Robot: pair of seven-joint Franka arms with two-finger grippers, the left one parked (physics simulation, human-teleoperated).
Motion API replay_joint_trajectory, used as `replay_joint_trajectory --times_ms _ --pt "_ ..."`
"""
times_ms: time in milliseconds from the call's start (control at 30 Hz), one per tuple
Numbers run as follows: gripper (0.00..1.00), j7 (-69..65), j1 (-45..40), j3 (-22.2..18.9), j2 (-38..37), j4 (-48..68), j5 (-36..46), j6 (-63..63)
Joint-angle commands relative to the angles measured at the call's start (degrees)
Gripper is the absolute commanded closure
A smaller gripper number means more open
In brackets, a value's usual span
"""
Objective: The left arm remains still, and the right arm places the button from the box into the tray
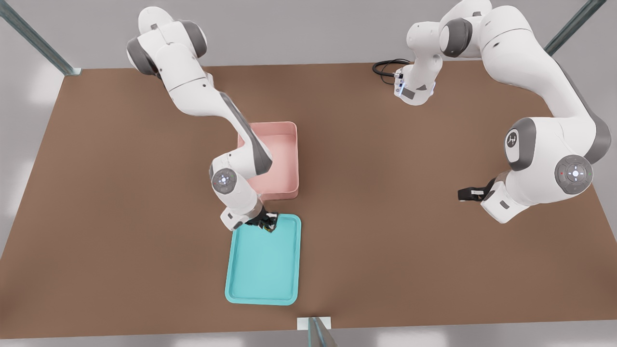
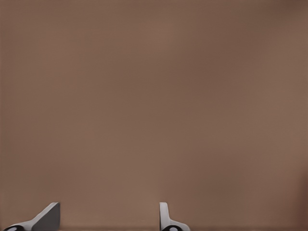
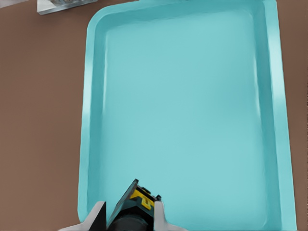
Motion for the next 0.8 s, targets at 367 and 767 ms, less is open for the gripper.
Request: replay_joint_trajectory --times_ms 367,767 --pt "0.0 -19.2 -4.4 -1.1 -16.7 14.7 -14.8 -50.6" --pt "0.0 -34.3 -23.2 -3.0 -25.5 13.8 -15.0 -59.7"
